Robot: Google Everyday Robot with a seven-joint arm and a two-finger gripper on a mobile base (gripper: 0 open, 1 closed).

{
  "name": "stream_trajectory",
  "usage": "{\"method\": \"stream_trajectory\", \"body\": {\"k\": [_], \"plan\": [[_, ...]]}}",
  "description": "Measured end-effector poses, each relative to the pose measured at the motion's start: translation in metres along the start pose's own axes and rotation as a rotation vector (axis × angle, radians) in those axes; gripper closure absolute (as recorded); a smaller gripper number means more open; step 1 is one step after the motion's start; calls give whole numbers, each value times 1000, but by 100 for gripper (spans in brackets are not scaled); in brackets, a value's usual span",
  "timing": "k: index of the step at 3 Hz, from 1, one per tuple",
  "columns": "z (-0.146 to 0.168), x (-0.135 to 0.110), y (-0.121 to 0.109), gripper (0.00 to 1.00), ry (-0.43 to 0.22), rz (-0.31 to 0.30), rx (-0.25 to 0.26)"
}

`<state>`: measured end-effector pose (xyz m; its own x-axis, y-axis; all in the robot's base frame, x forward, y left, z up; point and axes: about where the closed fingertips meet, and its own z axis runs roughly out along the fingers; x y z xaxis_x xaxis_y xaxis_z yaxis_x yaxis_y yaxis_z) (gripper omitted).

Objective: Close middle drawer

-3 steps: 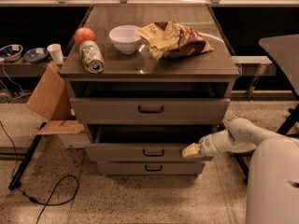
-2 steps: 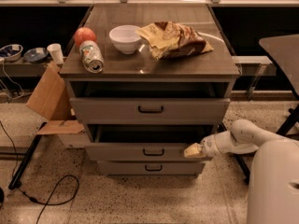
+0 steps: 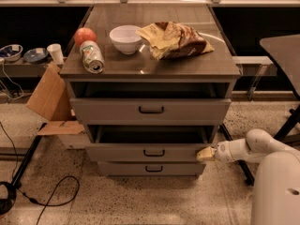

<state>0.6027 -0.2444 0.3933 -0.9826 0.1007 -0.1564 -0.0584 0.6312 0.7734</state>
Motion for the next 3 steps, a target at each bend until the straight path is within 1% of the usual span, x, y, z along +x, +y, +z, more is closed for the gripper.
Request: {"method": "stream_trajectory", "body": {"k": [1, 2, 3], "plan": [[-9, -11, -15, 100, -40, 32, -20], [-11, -15, -15, 100, -57, 35, -32], [-11, -20, -10, 100, -76, 34, -56]]}}
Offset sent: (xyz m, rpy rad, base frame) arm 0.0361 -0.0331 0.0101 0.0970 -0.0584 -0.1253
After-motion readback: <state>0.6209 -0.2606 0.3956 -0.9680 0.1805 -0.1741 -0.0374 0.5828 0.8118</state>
